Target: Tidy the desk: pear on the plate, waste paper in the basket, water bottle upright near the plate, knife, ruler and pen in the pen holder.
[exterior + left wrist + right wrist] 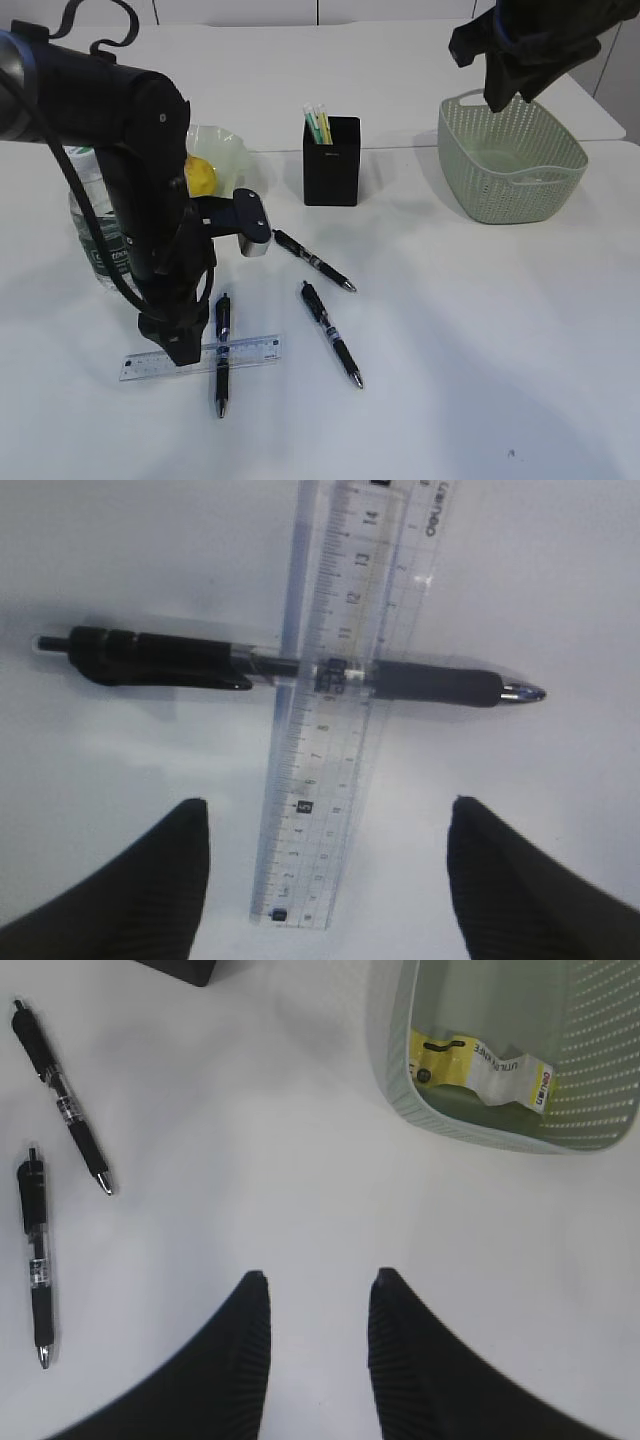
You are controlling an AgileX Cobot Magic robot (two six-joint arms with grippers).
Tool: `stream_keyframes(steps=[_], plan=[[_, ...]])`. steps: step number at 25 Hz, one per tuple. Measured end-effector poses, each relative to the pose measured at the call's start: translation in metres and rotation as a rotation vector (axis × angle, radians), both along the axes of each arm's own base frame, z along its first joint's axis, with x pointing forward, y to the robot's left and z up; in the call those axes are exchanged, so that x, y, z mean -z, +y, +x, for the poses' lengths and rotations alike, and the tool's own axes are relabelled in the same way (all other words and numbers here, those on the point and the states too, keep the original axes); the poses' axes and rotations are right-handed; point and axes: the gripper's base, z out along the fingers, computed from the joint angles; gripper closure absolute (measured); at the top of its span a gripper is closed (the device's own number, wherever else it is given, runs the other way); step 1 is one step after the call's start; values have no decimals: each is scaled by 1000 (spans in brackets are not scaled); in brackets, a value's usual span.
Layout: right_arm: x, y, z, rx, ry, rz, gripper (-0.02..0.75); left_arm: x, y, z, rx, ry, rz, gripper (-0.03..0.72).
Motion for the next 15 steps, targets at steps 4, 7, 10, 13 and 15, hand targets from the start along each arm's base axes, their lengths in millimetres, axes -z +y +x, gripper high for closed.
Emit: stream_keyframes(steps=[4, 7, 10, 13, 15], plan=[[0, 0, 0, 0, 0, 0, 458, 10, 0, 1, 2, 23, 13, 163], [0, 0, 0, 0, 0, 0, 458, 16, -1, 2, 1, 29, 17, 163], [0, 0, 0, 0, 0, 0, 458, 18, -1, 2, 1, 28, 16, 163], [0, 0, 0, 0, 0, 0, 458, 19, -2, 3, 1, 24, 14, 163], [0, 0, 0, 0, 0, 0, 458, 19, -2, 4, 0, 18, 11, 163]])
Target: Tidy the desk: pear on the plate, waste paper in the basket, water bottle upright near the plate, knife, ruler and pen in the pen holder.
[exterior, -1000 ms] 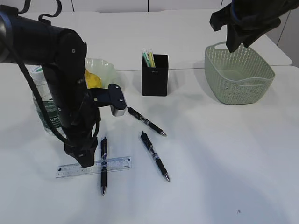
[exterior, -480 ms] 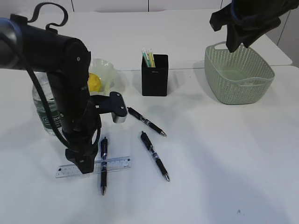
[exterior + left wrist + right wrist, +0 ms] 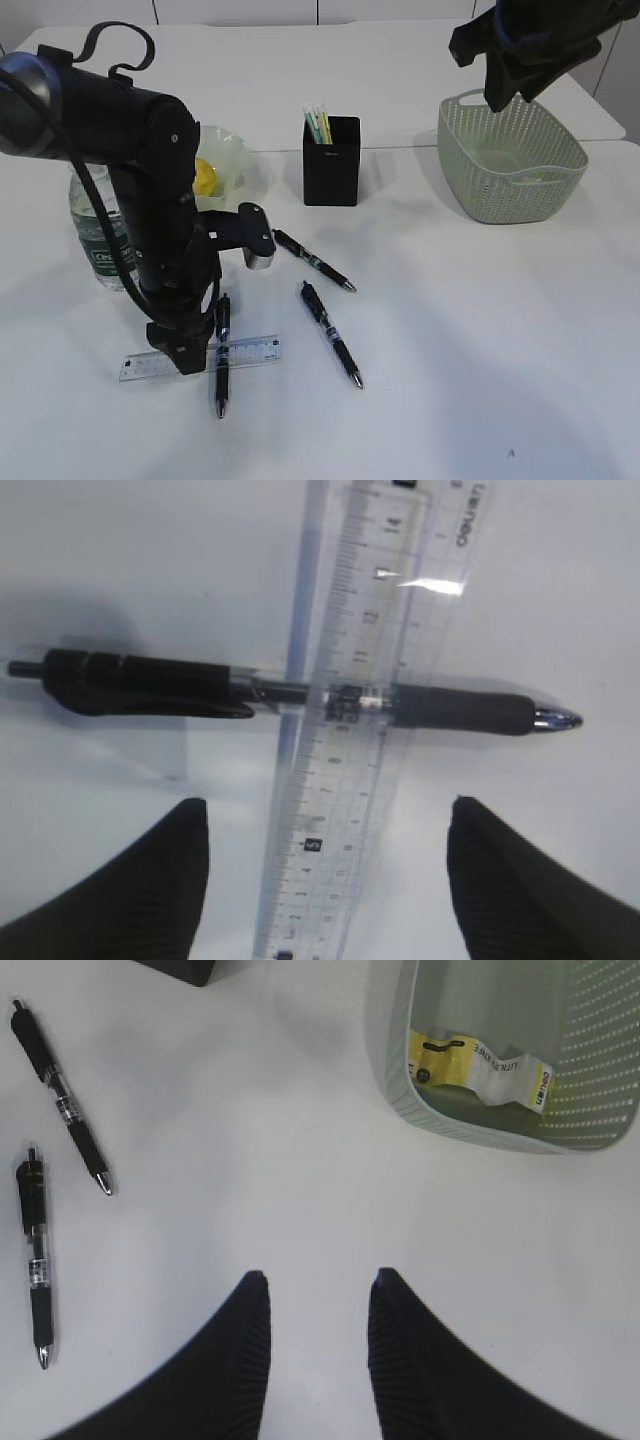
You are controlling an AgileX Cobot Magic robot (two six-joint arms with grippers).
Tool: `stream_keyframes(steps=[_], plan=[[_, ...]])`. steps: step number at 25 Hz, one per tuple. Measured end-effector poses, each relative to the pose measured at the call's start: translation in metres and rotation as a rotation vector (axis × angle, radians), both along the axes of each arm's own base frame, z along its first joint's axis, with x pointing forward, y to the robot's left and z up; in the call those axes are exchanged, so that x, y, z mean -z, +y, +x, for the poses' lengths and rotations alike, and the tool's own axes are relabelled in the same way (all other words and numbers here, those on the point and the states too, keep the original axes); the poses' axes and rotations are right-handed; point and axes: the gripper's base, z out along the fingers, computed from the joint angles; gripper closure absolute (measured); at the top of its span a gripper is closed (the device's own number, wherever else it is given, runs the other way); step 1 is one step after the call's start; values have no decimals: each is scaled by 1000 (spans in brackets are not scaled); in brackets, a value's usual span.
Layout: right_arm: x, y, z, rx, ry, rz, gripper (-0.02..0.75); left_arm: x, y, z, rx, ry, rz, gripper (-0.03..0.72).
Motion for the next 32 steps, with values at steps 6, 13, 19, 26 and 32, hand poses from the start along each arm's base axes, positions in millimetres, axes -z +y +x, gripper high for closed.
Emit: stream_keyframes(steps=[6, 13, 19, 26, 32], plan=[[0, 0, 0, 0, 0, 0, 458, 0, 0, 1, 0, -7, -4, 163], [0, 0, 0, 0, 0, 0, 458, 0, -10, -4, 27, -12, -7, 162], [0, 0, 0, 0, 0, -1, 458, -1, -11, -4, 32, -18, -6, 162], [0, 0, 0, 0, 0, -1, 458, -1, -10, -3, 43, -26, 7, 162], [0, 0, 0, 0, 0, -1, 458, -1, -9, -3, 45, -27, 10, 162]])
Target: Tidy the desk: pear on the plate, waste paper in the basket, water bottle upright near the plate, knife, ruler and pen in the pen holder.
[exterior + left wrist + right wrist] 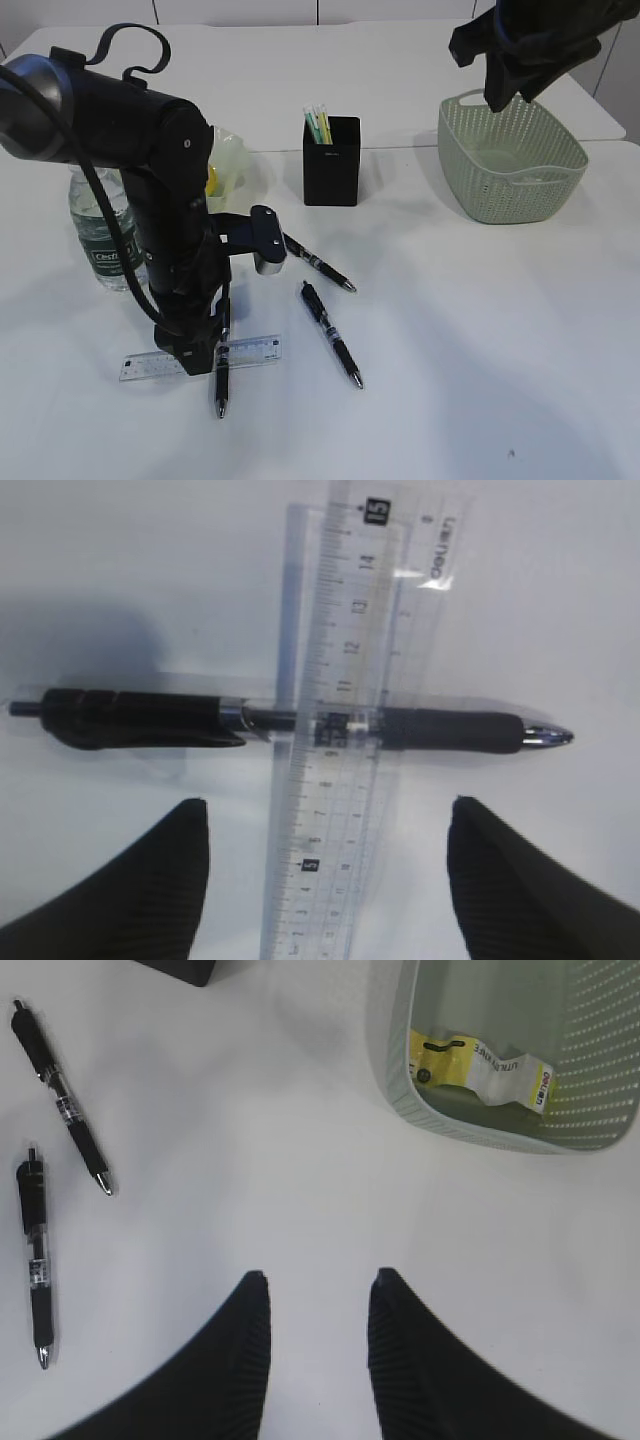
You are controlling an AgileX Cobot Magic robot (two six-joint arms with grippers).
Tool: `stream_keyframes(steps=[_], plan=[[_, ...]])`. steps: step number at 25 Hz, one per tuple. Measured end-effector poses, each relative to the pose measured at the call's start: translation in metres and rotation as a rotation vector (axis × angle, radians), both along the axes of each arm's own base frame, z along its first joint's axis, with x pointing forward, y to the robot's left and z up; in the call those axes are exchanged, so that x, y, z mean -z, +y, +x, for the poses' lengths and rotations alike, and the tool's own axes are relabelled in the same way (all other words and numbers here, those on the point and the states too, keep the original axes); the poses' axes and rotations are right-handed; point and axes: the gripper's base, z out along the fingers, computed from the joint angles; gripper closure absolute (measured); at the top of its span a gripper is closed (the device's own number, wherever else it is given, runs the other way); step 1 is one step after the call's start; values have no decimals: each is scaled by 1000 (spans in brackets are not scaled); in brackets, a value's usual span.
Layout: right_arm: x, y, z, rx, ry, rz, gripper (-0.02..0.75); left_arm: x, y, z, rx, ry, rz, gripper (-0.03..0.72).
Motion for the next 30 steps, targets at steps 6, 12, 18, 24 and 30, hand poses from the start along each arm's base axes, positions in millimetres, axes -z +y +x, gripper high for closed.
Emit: stream_keyframes(steps=[6, 12, 18, 24, 30], plan=[[0, 0, 0, 0, 0, 0, 458, 0, 0, 0, 1, -1, 2, 162], [0, 0, 0, 0, 0, 0, 458, 7, 0, 0, 2, 15, 12, 162], [0, 0, 0, 0, 0, 0, 458, 8, 0, 1, 4, 8, 12, 162], [0, 0, 0, 0, 0, 0, 458, 13, 0, 2, 6, 15, 19, 162], [0, 0, 0, 0, 0, 0, 458, 14, 0, 2, 7, 12, 19, 162]])
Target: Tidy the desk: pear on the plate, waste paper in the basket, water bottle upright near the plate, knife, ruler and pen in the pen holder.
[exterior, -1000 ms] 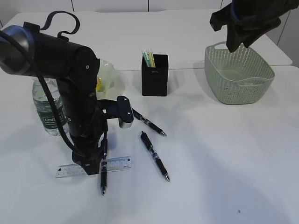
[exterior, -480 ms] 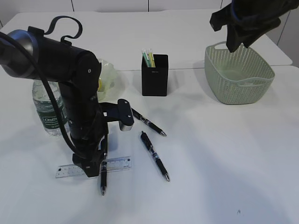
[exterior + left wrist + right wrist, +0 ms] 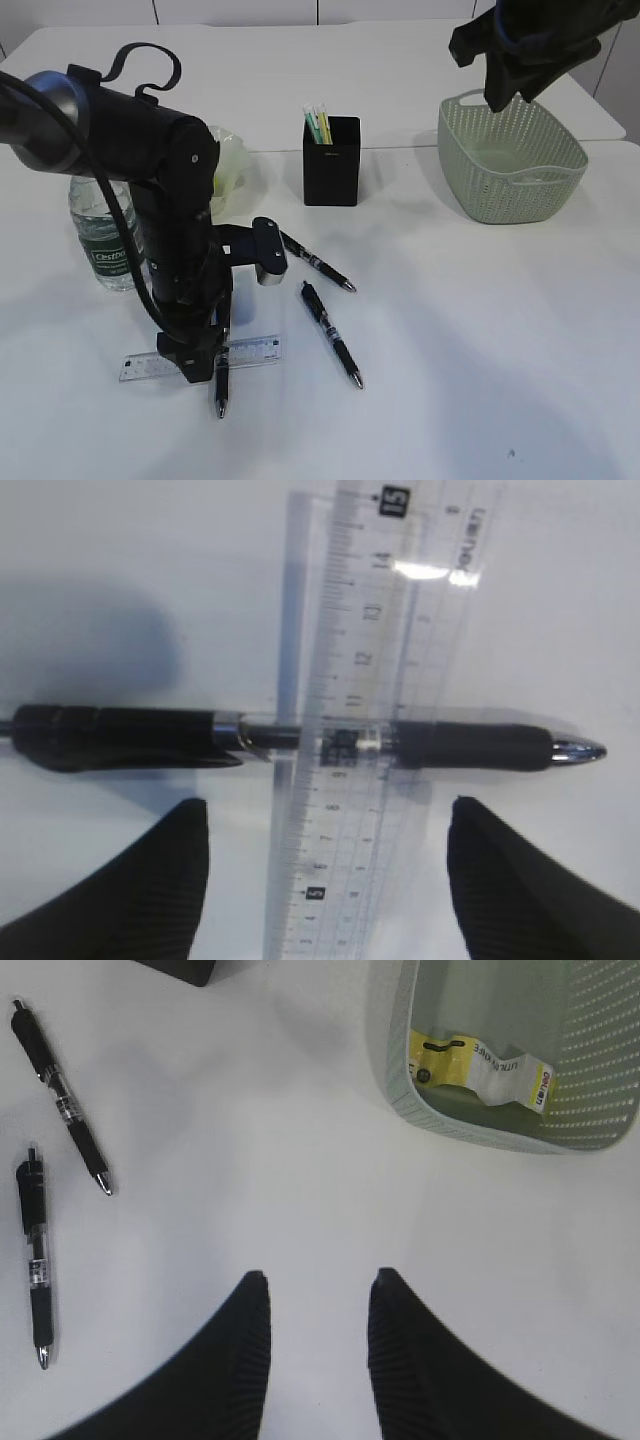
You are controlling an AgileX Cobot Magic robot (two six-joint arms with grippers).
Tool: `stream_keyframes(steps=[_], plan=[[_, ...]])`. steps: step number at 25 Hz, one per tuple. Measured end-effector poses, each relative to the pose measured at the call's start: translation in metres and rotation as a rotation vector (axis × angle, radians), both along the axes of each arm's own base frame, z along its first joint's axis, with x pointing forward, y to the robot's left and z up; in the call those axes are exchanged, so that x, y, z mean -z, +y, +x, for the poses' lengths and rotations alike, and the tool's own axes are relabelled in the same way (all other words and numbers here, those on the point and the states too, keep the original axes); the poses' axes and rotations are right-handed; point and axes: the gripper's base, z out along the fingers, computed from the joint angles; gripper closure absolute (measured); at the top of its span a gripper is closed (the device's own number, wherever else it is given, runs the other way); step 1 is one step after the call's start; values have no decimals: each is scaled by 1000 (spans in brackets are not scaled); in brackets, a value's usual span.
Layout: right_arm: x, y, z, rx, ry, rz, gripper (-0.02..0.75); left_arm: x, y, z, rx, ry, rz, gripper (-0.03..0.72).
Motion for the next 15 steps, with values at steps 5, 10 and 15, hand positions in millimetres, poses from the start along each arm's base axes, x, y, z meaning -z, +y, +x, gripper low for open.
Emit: stream_keyframes(steps=[5, 10, 15], plan=[[0, 0, 0, 0, 0, 0, 458, 0, 0, 0, 0, -3, -2, 162], [0, 0, 0, 0, 0, 0, 458, 3, 0, 1, 0, 3, 2, 162], [0, 0, 0, 0, 0, 0, 458, 8, 0, 1, 0, 13, 8, 162]])
